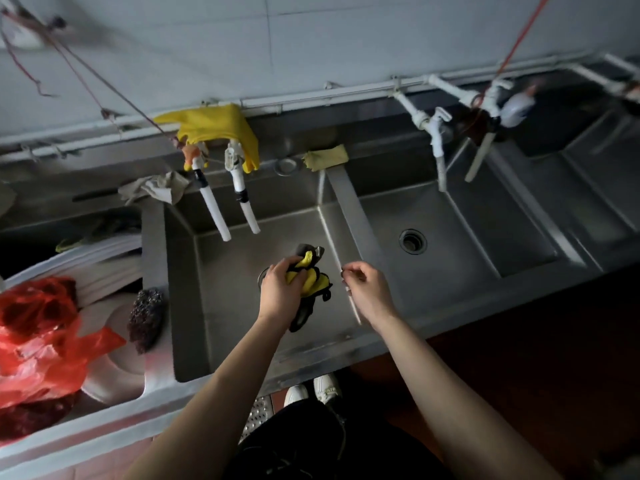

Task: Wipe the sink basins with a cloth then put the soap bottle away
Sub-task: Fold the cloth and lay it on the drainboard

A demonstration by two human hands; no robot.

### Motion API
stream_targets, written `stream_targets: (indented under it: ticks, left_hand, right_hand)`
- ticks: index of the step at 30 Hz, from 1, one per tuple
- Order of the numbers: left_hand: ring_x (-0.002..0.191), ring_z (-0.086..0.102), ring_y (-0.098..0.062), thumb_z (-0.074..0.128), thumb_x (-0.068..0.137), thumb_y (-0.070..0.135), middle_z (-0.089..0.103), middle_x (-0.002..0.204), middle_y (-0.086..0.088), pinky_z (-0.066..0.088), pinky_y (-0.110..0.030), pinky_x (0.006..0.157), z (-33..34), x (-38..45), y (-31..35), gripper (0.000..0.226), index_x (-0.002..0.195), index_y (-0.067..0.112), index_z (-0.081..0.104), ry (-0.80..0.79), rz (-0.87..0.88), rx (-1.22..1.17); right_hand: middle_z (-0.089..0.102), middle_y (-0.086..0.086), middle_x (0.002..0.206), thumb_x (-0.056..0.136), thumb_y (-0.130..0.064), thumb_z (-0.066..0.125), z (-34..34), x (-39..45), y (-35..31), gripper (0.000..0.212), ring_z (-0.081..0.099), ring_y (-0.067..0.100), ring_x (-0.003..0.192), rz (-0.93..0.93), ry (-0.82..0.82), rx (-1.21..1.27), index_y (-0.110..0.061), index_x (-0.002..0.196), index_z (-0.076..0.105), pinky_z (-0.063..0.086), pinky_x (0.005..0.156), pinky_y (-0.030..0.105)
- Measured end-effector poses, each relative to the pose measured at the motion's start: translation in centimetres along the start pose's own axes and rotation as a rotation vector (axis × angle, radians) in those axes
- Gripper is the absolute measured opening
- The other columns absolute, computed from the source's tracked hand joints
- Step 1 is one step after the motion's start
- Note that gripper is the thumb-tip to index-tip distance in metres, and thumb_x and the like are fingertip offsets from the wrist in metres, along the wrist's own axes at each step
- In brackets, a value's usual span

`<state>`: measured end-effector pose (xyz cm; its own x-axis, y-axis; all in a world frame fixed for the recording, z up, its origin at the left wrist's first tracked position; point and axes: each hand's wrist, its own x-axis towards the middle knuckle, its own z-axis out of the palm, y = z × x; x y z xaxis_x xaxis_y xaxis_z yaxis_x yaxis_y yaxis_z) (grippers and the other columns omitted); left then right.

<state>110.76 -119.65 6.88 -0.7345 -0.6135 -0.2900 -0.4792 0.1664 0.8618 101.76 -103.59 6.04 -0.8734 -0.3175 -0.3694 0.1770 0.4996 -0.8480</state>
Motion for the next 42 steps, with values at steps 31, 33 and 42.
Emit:
stream_targets:
  ticks: [31,33,42]
  left_hand:
    - [0.101,0.066,-0.014,0.064,0.095,0.028,0.068,0.108,0.007,0.056,-0.039,0.090,34.5,-7.4,19.2,0.024,0.119,0.034,0.066,-0.296,0.171,-0.087]
    - [0.100,0.067,-0.015,0.064,0.096,0.026,0.068,0.103,0.008,0.057,-0.038,0.089,37.9,-8.5,20.7,0.021,0.116,0.033,0.066,-0.305,0.154,-0.101]
    - [0.093,0.071,-0.015,0.064,0.089,0.036,0.073,0.099,0.006,0.059,-0.047,0.086,50.8,-8.9,26.4,0.022,0.110,0.043,0.066,-0.384,0.175,-0.045]
  right_hand:
    - [0.072,-0.003,0.113,0.106,-0.023,0.055,-35.0,-1.9,9.6,0.018,0.070,0.013,0.105,-0.019,0.257,0.268,-0.023,0.119,0.068,0.061,0.092,0.042]
    - [0.072,-0.001,0.115,0.106,-0.022,0.055,-38.5,-2.0,11.1,0.020,0.070,0.013,0.106,-0.012,0.255,0.279,-0.021,0.122,0.068,0.061,0.091,0.036]
    - [0.075,-0.004,0.111,0.103,-0.027,0.059,-50.8,1.2,16.3,0.021,0.071,0.011,0.105,0.030,0.361,0.375,-0.023,0.119,0.072,0.059,0.097,0.041]
